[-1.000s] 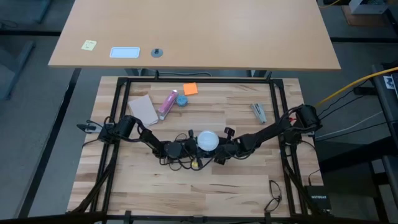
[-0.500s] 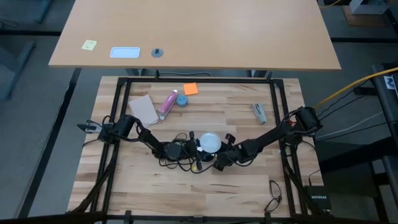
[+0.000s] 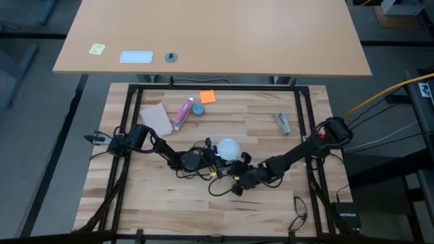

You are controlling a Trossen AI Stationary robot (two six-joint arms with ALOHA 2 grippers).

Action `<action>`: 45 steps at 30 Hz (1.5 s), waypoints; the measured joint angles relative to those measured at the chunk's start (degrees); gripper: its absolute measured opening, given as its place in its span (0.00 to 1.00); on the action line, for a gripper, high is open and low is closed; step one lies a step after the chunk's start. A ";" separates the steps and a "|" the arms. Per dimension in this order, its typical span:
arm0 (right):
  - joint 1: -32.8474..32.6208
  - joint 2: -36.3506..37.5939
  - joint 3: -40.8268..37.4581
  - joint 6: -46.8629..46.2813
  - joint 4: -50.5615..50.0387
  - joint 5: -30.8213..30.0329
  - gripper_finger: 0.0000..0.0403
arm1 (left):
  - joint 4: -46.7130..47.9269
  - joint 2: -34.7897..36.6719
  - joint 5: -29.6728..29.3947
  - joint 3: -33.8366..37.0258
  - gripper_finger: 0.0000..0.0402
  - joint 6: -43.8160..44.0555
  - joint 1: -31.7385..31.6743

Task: Screw lightbulb
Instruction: Remove the lightbulb from the lamp

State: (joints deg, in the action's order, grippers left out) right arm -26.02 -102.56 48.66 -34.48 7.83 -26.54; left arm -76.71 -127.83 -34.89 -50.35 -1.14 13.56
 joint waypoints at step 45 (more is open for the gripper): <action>-0.22 -1.03 -0.55 -7.96 -7.17 0.20 0.01 | -0.94 0.22 1.40 0.02 0.35 5.07 2.88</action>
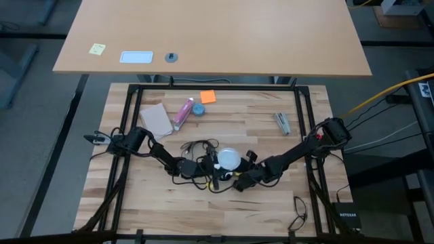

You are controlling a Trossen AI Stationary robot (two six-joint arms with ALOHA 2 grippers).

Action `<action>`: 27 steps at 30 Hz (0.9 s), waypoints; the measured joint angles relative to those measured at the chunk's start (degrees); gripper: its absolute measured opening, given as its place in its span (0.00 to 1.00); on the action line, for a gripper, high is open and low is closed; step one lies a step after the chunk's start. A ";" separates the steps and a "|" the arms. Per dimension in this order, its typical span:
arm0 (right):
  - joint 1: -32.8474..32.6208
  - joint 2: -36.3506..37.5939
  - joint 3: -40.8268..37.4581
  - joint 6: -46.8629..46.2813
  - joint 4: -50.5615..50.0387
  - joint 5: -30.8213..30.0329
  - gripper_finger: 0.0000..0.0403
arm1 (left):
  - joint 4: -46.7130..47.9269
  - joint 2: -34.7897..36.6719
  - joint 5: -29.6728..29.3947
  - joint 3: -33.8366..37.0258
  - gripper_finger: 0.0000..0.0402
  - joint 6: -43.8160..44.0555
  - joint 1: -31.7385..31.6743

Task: Screw lightbulb
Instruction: Remove the lightbulb from the lamp

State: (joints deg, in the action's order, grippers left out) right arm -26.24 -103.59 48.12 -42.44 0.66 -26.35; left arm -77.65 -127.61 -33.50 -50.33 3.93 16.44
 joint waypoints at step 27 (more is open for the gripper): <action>-1.63 6.23 1.16 4.99 -11.28 -5.10 0.01 | -1.12 -0.23 2.37 0.19 0.35 -2.22 -0.03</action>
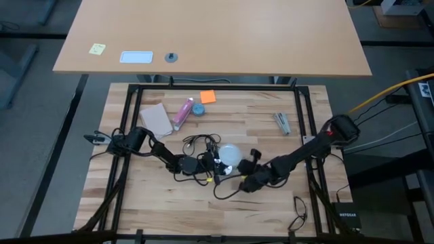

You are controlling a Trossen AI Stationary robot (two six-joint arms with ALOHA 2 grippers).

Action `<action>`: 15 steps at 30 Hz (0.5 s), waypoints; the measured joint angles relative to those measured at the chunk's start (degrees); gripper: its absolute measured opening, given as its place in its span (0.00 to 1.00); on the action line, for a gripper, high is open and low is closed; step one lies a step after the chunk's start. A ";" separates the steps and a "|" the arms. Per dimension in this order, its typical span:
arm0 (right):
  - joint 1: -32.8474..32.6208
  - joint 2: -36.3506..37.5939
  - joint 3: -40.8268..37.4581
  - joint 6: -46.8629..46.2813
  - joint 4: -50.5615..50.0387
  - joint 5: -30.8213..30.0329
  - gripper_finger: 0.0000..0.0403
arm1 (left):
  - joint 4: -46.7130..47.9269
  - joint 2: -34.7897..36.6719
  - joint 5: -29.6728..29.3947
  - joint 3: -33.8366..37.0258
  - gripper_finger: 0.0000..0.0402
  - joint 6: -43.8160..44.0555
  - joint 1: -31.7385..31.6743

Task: Screw lightbulb
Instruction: Remove the lightbulb from the lamp

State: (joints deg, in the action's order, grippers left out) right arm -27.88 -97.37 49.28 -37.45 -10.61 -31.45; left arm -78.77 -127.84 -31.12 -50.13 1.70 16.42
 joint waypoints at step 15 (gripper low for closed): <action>5.66 1.51 -0.22 13.20 -6.13 -5.52 0.01 | 1.63 -0.04 1.08 -0.04 0.35 1.71 3.03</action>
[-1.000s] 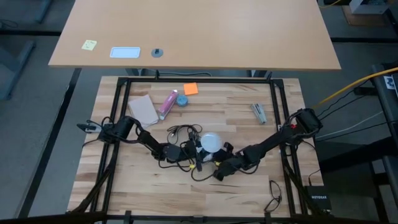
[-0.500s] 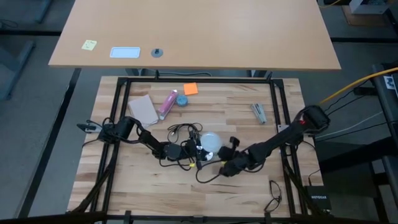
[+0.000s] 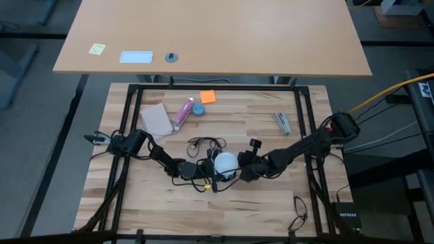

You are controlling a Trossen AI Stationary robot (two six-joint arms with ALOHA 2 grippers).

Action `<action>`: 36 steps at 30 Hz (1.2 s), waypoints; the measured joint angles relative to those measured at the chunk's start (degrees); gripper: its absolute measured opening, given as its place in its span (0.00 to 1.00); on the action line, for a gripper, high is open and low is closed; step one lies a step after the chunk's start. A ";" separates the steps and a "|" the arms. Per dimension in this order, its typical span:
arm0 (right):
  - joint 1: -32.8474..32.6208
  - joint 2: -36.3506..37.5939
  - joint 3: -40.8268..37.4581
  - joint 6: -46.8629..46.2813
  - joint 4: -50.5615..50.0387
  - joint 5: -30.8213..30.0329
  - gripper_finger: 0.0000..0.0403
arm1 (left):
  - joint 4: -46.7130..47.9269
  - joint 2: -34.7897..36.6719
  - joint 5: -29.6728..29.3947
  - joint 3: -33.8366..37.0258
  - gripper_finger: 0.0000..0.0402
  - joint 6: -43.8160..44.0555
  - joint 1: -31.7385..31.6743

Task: Screw lightbulb
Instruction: Remove the lightbulb from the lamp

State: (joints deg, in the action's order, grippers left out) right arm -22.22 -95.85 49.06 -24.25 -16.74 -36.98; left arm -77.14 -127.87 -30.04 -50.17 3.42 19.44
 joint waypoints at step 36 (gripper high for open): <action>-6.56 33.69 -7.04 -7.78 -36.30 -17.57 0.01 | 0.00 0.07 -0.56 -0.09 0.35 0.97 -0.46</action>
State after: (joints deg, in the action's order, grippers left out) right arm -28.78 -62.17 42.02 -32.03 -53.04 -54.55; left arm -77.14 -127.81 -30.60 -50.26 4.39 18.99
